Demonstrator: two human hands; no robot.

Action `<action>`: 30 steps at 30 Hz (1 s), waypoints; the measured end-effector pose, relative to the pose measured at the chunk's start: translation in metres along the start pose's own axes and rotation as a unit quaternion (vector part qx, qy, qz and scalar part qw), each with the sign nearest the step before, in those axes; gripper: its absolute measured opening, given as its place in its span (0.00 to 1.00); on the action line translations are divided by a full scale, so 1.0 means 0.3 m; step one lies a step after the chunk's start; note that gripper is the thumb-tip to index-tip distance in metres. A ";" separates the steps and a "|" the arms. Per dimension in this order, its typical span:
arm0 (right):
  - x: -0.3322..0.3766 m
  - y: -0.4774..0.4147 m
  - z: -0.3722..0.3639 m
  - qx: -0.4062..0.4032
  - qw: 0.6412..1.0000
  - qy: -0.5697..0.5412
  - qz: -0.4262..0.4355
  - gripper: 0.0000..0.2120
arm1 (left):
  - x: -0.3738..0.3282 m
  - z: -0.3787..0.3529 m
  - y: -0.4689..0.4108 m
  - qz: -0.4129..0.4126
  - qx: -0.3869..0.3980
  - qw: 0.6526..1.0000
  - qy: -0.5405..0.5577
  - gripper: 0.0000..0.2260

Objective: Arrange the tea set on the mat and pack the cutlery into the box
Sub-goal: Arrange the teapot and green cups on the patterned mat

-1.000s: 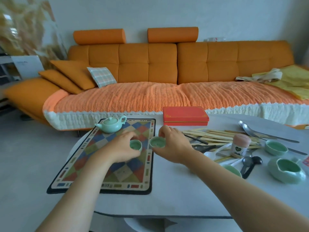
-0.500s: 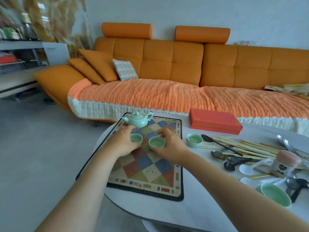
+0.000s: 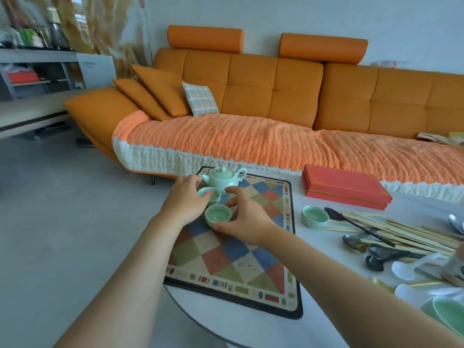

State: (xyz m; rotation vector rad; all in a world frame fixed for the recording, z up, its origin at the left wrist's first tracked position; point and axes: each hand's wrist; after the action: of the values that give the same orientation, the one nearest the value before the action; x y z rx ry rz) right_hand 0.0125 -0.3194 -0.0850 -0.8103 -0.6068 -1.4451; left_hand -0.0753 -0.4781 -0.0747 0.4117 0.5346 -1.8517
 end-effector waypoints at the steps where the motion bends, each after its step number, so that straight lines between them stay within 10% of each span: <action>1: 0.002 -0.002 -0.003 0.006 1.000 0.007 0.005 0.42 | -0.002 0.010 0.009 0.002 -0.020 1.000 -0.015 0.16; 16: -0.178 0.176 0.384 -0.052 0.930 0.354 -0.086 0.31 | -0.143 -0.058 0.168 0.019 0.048 0.989 -0.135 0.33; 30: -0.087 0.128 0.300 -0.027 0.981 0.188 -0.040 0.32 | -0.093 0.016 0.169 0.029 0.105 0.990 -0.090 0.21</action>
State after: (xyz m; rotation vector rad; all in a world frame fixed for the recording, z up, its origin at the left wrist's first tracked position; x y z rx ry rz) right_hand 0.0590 -0.2347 -0.0552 -0.5369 -0.3152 -1.6415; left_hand -0.0183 -0.4733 -0.0643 0.3912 0.2045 -1.8722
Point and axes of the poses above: each hand's wrist, its own y-axis away from the middle knuckle, its own z-axis out of the back of the hand, x = y × z, and after that the axes turned 8 degrees about -y, right-handed
